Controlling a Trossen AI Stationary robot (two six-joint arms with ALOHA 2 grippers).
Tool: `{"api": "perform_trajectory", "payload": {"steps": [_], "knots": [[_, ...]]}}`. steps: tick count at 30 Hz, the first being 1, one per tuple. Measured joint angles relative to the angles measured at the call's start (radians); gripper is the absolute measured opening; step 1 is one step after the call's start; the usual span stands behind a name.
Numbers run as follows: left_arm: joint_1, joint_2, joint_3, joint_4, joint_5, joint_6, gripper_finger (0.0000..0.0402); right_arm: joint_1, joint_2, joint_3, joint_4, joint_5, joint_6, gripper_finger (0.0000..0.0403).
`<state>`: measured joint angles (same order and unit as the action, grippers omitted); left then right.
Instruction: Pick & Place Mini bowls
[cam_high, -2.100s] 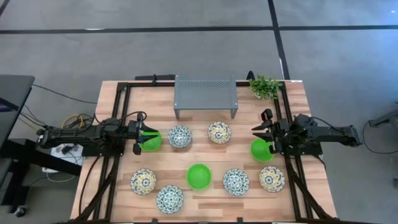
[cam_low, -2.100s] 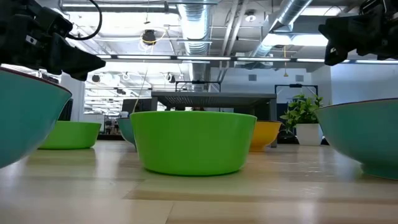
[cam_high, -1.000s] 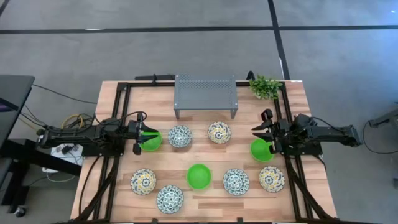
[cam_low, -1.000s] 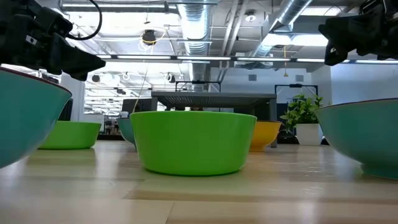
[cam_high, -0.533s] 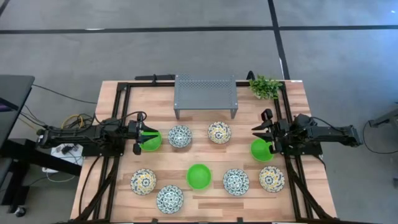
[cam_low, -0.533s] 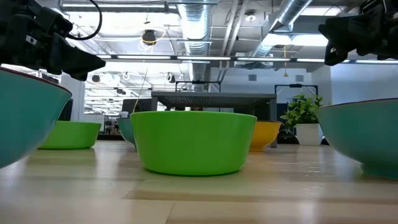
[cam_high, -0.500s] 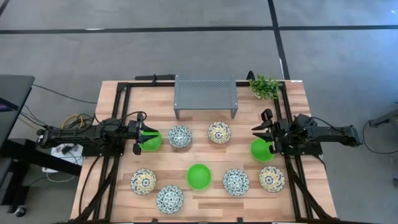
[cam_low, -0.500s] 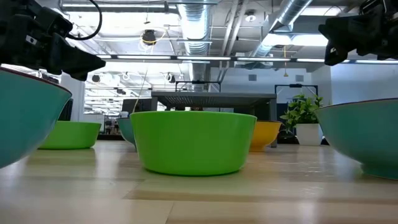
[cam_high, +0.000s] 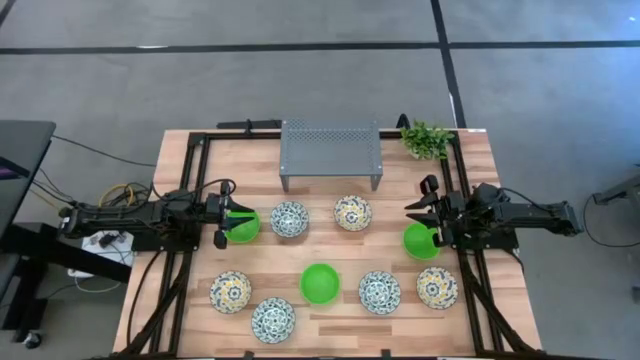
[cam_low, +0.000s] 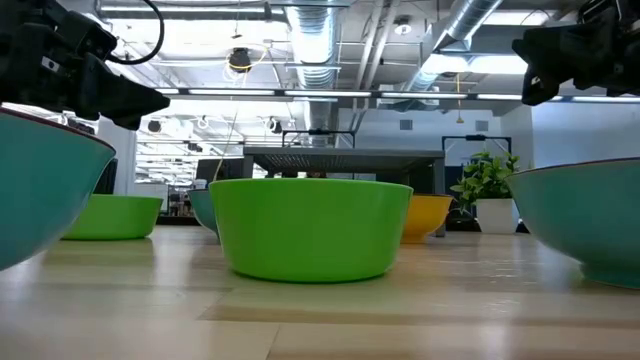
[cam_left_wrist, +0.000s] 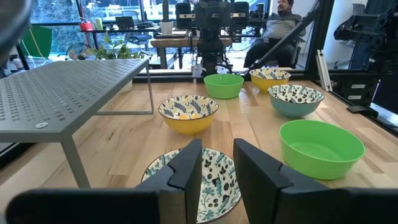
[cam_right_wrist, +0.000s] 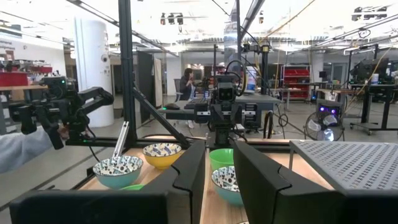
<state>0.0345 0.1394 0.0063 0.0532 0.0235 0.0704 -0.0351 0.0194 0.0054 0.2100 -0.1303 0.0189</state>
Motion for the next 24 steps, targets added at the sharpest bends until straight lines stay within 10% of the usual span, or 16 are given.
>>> {"api": "perform_trajectory", "payload": {"steps": [24], "knots": [[0.0, 0.0, 0.0, 0.0, -0.004, 0.016, 0.0094, 0.0, 0.0, 0.0, 0.019, 0.0, 0.0, 0.0081]]}}
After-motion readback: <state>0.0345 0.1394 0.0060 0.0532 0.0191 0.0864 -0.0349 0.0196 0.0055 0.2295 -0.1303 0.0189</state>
